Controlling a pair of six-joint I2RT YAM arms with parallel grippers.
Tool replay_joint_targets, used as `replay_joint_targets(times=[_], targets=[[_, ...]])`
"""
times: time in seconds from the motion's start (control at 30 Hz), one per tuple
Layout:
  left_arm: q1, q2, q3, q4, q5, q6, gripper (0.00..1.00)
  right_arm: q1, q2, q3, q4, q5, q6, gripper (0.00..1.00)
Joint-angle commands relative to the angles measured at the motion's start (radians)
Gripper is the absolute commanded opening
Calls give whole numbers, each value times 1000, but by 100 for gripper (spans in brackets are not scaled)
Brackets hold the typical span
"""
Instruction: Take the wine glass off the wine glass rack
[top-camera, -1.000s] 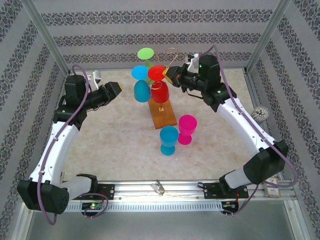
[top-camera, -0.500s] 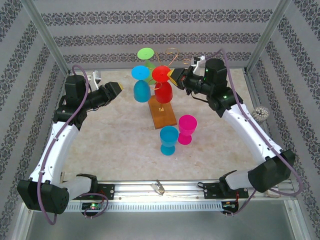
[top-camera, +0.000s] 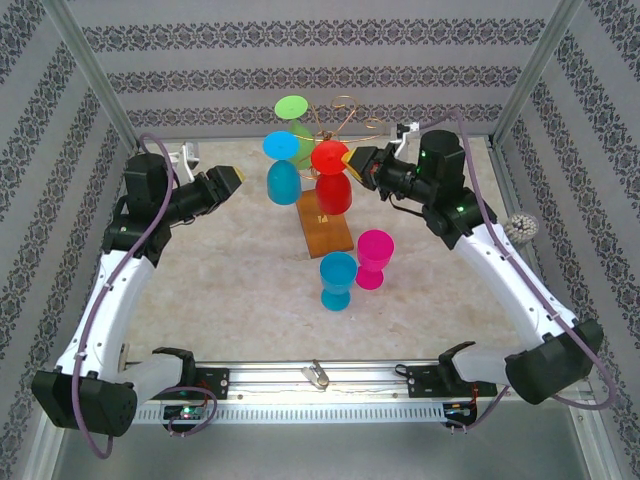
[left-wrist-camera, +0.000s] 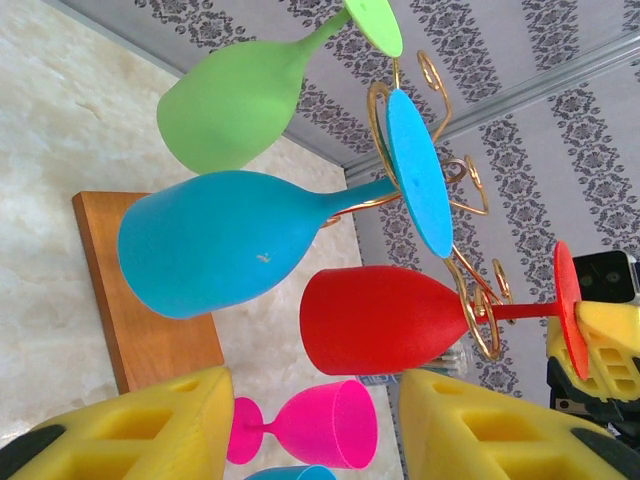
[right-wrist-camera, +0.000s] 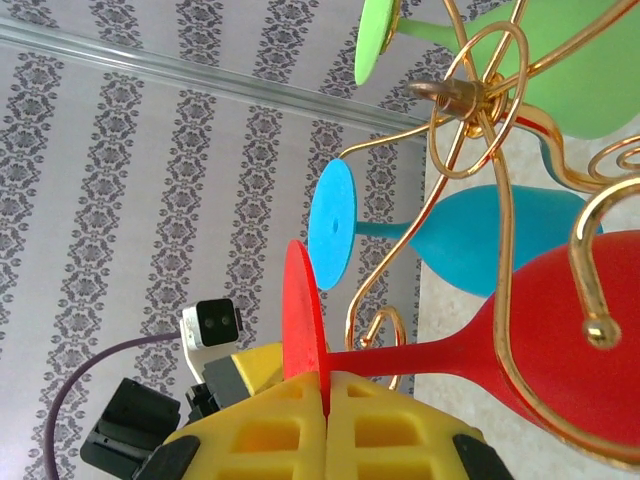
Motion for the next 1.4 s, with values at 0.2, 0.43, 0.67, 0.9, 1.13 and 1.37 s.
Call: replay_joint_targets(times=[0.2, 0.43, 0.67, 0.9, 1.13, 1.37], targets=[[14, -76, -22, -90, -24, 37, 48, 8, -106, -60, -38, -5, -53, 0], [15, -155, -38, -224, -76, 76, 47, 49, -171, -110, -59, -19, -96, 0], [14, -284, -109, -301, -126, 43, 47, 157, -177, -66, -130, -19, -195, 0], [14, -347, -92, -477, -187, 80, 47, 291, -164, -13, -168, 10, -280, 0], [14, -393, -104, -580, -212, 95, 46, 384, -116, 34, -180, 14, -336, 0], [14, -447, -165, -599, -190, 58, 46, 463, -61, 32, -156, 35, -430, 0]])
